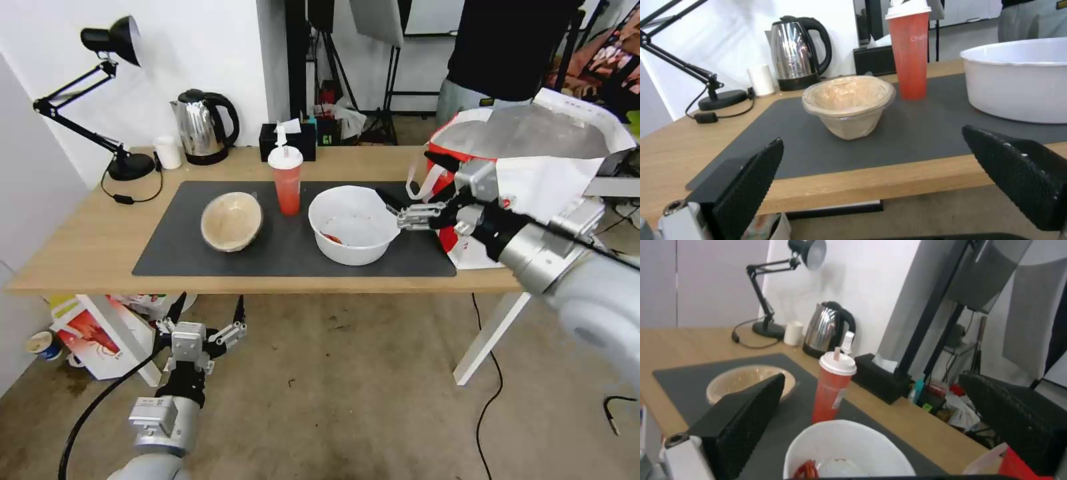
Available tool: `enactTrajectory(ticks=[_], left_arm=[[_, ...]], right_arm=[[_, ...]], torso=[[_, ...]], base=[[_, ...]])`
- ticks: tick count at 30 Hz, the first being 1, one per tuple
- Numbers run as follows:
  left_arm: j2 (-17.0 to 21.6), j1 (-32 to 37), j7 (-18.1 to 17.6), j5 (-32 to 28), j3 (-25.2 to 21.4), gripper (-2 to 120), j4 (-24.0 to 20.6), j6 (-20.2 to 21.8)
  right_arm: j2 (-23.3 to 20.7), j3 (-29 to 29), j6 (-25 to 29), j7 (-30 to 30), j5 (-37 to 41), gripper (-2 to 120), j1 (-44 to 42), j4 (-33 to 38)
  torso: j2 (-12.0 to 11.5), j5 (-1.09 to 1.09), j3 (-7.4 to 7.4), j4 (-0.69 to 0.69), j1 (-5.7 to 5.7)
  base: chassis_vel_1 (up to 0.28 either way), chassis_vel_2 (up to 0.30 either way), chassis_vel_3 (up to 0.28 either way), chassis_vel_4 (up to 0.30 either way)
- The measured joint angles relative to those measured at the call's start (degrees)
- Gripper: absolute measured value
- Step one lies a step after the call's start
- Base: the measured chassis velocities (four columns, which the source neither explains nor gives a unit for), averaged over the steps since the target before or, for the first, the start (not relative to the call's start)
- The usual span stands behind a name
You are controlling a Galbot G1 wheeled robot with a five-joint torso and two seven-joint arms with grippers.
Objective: Pick up the trash from the table and place it into the takeout bag.
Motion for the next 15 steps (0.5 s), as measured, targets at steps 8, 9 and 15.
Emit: enactTrajectory(ticks=[8, 9, 15], left_arm=[[0.0, 0.0, 0.0, 0.0, 0.0, 100, 0.0, 0.0], [0.0, 0.0, 0.0, 0.0, 0.0, 100, 0.0, 0.0], [0.0, 0.0, 0.0, 0.0, 0.0, 100, 0.0, 0.0]], right_arm=[[-4.0, -0.6, -1.7, 0.1, 3.5, 100, 3.6, 0.3], [-4.2, -0.8, -1.8, 0.1, 3.7, 100, 3.9, 0.3], [-4.6, -4.4, -2.2, -1.9, 4.5, 100, 8.6, -0.7]], torso=[[0.0, 0.01, -0.01, 0.0, 0.0], [0.0, 0.02, 0.0, 0.0, 0.0], [0.0, 0.0, -0.01, -0.01, 0.0]], base=[[0.0, 0.0, 0.0, 0.0], [0.0, 0.0, 0.0, 0.0], [0.0, 0.0, 0.0, 0.0]])
